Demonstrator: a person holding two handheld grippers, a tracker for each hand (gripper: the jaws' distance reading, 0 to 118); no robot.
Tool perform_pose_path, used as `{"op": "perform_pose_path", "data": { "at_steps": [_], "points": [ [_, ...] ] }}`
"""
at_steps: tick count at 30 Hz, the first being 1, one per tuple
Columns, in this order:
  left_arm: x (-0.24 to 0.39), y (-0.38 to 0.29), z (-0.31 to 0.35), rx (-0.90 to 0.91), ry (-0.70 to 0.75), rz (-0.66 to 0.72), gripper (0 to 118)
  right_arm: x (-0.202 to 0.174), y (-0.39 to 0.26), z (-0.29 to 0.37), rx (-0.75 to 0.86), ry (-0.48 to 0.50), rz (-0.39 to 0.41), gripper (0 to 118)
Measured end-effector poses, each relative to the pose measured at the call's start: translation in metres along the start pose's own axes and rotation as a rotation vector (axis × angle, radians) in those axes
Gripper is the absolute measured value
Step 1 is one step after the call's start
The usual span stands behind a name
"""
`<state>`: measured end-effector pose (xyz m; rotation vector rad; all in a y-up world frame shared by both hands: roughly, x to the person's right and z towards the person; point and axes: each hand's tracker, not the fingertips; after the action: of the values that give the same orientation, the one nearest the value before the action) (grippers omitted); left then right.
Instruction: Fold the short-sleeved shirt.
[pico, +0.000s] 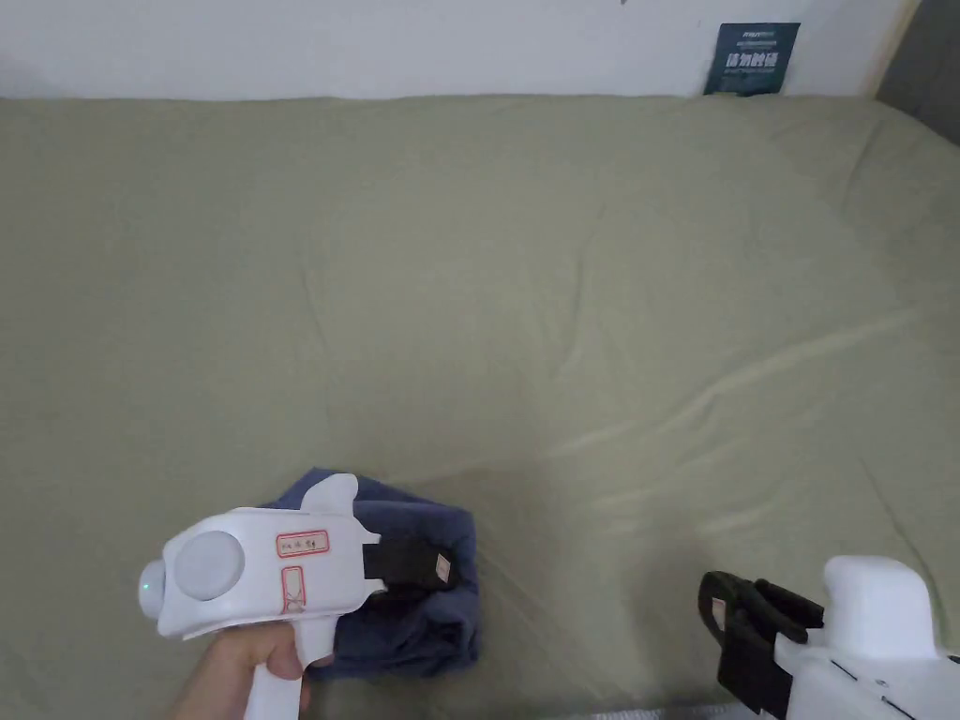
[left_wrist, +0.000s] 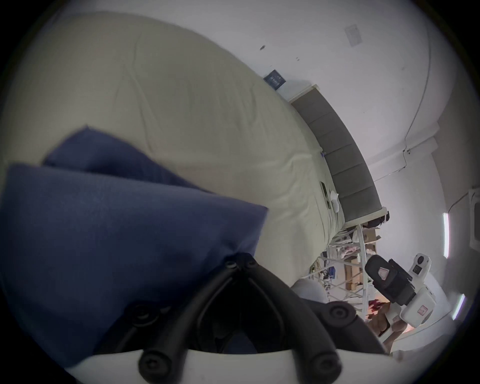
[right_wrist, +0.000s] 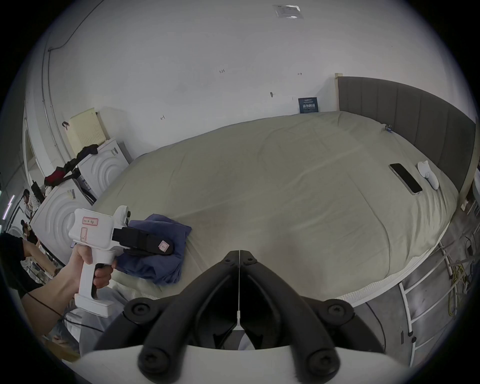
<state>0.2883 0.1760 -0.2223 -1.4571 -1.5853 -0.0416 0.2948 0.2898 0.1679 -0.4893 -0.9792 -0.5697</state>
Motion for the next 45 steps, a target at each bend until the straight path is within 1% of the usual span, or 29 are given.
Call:
{"op": "perform_pose_path", "data": {
  "at_steps": [5,7,10,12,14,17,19,20,21,22,23,24,25,26,27,28,29,30,32,33,35,37,38,39,40,41,43,44,45],
  "points": [
    [0.008,0.008,0.03,-0.012,-0.047,-0.001,0,-0.009,0.006,-0.016,-0.033,0.052,-0.007,2],
    [0.018,0.011,0.061,0.017,-0.056,-0.037,0,-0.026,0.013,-0.029,-0.059,0.124,0.022,2],
    [0.026,0.017,0.121,0.118,-0.026,-0.104,0,-0.06,0.023,-0.066,-0.128,0.291,0.035,2],
    [0.02,0.018,0.156,0.188,0.061,-0.111,0,-0.078,0.027,-0.101,-0.22,0.485,-0.049,2],
    [0.015,0.015,0.179,0.233,0.149,-0.118,0,-0.093,0.026,-0.138,-0.306,0.617,-0.117,2],
    [-0.014,0.011,0.194,0.236,0.234,-0.079,0,-0.102,0.016,-0.191,-0.434,0.767,-0.233,2],
    [-0.031,0.008,0.196,0.2,0.282,-0.046,0,-0.097,0.002,-0.218,-0.509,0.82,-0.332,2],
    [-0.037,0.005,0.192,0.189,0.273,-0.042,0,-0.091,-0.004,-0.228,-0.528,0.798,-0.357,2],
    [-0.044,0.003,0.187,0.174,0.267,-0.034,0,-0.081,-0.01,-0.237,-0.545,0.748,-0.357,2],
    [-0.049,0.002,0.183,0.161,0.263,-0.01,0,-0.072,-0.016,-0.24,-0.547,0.761,-0.367,2],
    [-0.054,0.0,0.179,0.138,0.233,0.01,0,-0.062,-0.021,-0.243,-0.551,0.796,-0.433,2],
    [-0.058,-0.001,0.175,0.13,0.201,0.023,0,-0.054,-0.024,-0.245,-0.554,0.867,-0.537,2],
    [-0.069,0.002,0.171,0.119,0.157,0.032,4,-0.052,-0.025,-0.246,-0.56,0.875,-0.566,2],
    [-0.073,0.004,0.165,0.094,0.123,0.04,19,-0.05,-0.025,-0.245,-0.554,0.863,-0.548,2],
    [-0.075,0.006,0.156,0.065,0.096,0.044,74,-0.052,-0.025,-0.245,-0.551,0.869,-0.528,2],
    [-0.077,0.008,0.144,0.024,0.074,0.052,114,-0.055,-0.024,-0.245,-0.547,0.865,-0.518,2],
    [-0.078,0.008,0.142,-0.014,0.058,0.054,117,-0.056,-0.024,-0.246,-0.547,0.863,-0.517,2],
    [-0.079,0.012,0.138,0.02,0.005,0.059,115,-0.056,-0.025,-0.248,-0.552,0.871,-0.525,2],
    [-0.083,0.023,0.124,0.001,-0.044,0.089,115,-0.055,-0.024,-0.25,-0.56,0.875,-0.526,2],
    [-0.084,0.018,0.108,-0.001,-0.04,0.088,114,-0.055,-0.024,-0.251,-0.564,0.881,-0.53,2],
    [-0.083,0.02,0.094,0.015,-0.096,0.047,114,-0.054,-0.024,-0.253,-0.572,0.886,-0.53,2],
    [-0.083,0.024,0.085,-0.001,-0.142,0.077,109,-0.053,-0.024,-0.256,-0.578,0.894,-0.536,2],
    [-0.084,0.025,0.084,0.001,-0.138,0.086,96,-0.052,-0.024,-0.255,-0.579,0.898,-0.537,2],
    [-0.084,0.025,0.086,0.013,-0.115,0.07,53,-0.051,-0.025,-0.254,-0.577,0.9,-0.541,2],
    [-0.085,0.025,0.088,0.025,-0.019,0.023,30,-0.051,-0.025,-0.255,-0.575,0.9,-0.548,2],
    [-0.089,0.026,0.09,0.018,0.056,-0.017,30,-0.051,-0.025,-0.255,-0.574,0.906,-0.551,2],
    [-0.091,0.027,0.093,0.016,-0.077,0.06,30,-0.057,-0.021,-0.25,-0.564,0.875,-0.518,2],
    [-0.089,0.028,0.096,0.017,-0.036,0.022,30,-0.06,-0.018,-0.246,-0.554,0.872,-0.504,2],
    [-0.086,0.029,0.098,0.014,-0.035,0.009,30,-0.065,-0.013,-0.242,-0.54,0.841,-0.47,2]
  ]
}}
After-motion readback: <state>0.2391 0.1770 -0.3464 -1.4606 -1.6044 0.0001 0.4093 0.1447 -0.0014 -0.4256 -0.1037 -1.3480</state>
